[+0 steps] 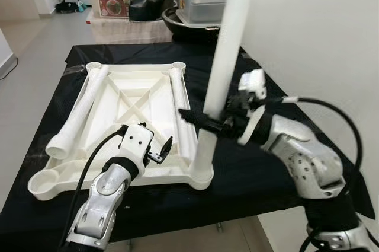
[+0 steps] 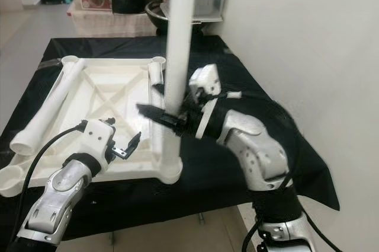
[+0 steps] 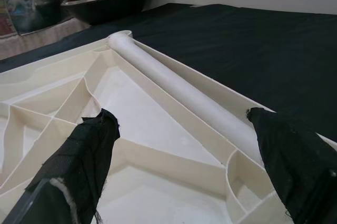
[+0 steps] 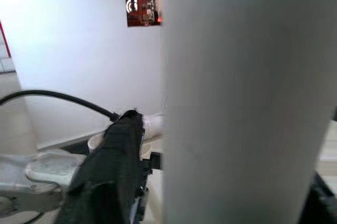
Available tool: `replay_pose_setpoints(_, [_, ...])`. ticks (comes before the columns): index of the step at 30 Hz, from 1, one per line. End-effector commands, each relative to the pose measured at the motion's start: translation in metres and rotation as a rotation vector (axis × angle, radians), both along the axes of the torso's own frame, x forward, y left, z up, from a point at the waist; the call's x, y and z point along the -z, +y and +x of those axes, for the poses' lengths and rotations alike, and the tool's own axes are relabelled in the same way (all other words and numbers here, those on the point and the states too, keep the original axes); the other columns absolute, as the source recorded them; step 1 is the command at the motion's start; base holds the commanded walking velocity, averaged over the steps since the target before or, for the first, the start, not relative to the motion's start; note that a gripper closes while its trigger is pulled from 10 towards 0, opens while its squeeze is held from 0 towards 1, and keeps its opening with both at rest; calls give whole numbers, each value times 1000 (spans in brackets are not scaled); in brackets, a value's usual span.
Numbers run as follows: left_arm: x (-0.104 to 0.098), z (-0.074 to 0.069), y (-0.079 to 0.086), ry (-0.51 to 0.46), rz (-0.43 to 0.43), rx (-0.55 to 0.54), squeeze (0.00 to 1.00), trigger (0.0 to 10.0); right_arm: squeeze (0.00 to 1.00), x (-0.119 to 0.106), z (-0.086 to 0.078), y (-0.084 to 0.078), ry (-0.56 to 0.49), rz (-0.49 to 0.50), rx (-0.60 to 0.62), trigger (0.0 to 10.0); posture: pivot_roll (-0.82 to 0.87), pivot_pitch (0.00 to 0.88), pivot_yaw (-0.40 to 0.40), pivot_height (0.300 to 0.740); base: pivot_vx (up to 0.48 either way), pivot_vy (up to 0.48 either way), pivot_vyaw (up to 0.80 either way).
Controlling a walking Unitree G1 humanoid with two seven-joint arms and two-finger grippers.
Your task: Building children table
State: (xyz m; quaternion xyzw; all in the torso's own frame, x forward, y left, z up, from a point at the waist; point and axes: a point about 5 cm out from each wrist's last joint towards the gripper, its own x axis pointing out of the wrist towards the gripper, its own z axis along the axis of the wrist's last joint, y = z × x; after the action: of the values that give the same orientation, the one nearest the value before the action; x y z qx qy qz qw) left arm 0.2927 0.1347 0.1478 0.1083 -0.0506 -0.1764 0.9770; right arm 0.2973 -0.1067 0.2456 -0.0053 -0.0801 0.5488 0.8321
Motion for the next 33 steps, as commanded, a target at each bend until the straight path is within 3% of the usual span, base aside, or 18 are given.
replay_pose_setpoints(1, [5,-2,1,19,23,-3,0,10000,0,13,2,1,27,-49,23,0,59,0,-103,740,0,0,0])
replay_pose_setpoints(2, [5,-2,1,20,24,-1,0,10000,0,23,16,-5,69,-80,158,0,54,0,-99,740,0,0,0])
replay_pose_setpoints(3, [5,-2,1,20,24,-1,0,10000,0,23,16,-5,69,-80,158,0,54,0,-99,740,0,0,0])
replay_pose_setpoints(4, [5,-2,1,21,24,1,0,10000,0,32,33,-18,133,-92,369,0,51,0,-96,740,0,0,0])
replay_pose_setpoints(5, [5,-2,1,21,24,1,0,10000,0,32,33,-18,133,-92,369,0,51,0,-96,740,0,0,0])
replay_pose_setpoints(6, [5,-2,1,21,25,3,0,10000,0,41,47,-33,197,-91,586,0,51,0,-96,740,0,0,0])
replay_pose_setpoints(7, [5,-2,1,21,25,3,0,10000,0,41,47,-33,197,-91,586,0,51,0,-96,740,0,0,0])
replay_pose_setpoints(8, [5,-2,1,21,26,6,0,10000,0,57,58,-62,306,-44,957,0,51,0,-91,740,0,0,0])
replay_pose_setpoints(9, [5,-2,1,22,26,7,0,10000,0,61,56,-68,321,-45,1041,0,51,0,-91,740,0,0,0])
replay_pose_setpoints(17, [6,-2,0,26,28,14,0,10000,0,66,41,-65,359,2,1225,0,44,0,-77,740,0,0,0])
replay_pose_setpoints(18, [5,-1,0,25,29,17,0,10000,0,66,38,-49,361,-13,1165,10000,41,0,-73,740,0,0,0])
replay_pose_setpoints(21, [4,0,-1,23,31,20,0,10000,0,61,35,-27,328,-10,1078,10000,43,0,-72,740,0,0,0])
replay_pose_setpoints(22, [4,1,-1,21,31,21,0,10000,1000,54,35,-21,311,40,1054,10000,43,0,-72,740,0,0,0])
replay_pose_setpoints(26, [3,1,0,20,33,22,0,10000,1000,44,39,-21,276,78,1025,10000,43,0,-72,740,0,0,0])
replay_pose_setpoints(27, [4,1,0,19,33,22,0,10000,0,33,43,-22,249,100,959,10000,43,0,-72,740,0,0,0])
replay_pose_setpoints(29, [4,2,0,19,33,21,0,10000,0,23,46,-22,230,135,865,10000,41,0,-76,740,0,0,0])
replay_pose_setpoints(30, [4,2,-1,18,32,21,0,10000,0,7,41,-19,194,189,666,10000,43,0,-79,740,0,0,0])
replay_pose_setpoints(33, [4,2,-1,18,31,21,0,10000,0,-4,36,-17,164,222,525,10000,43,0,-79,740,0,0,0])
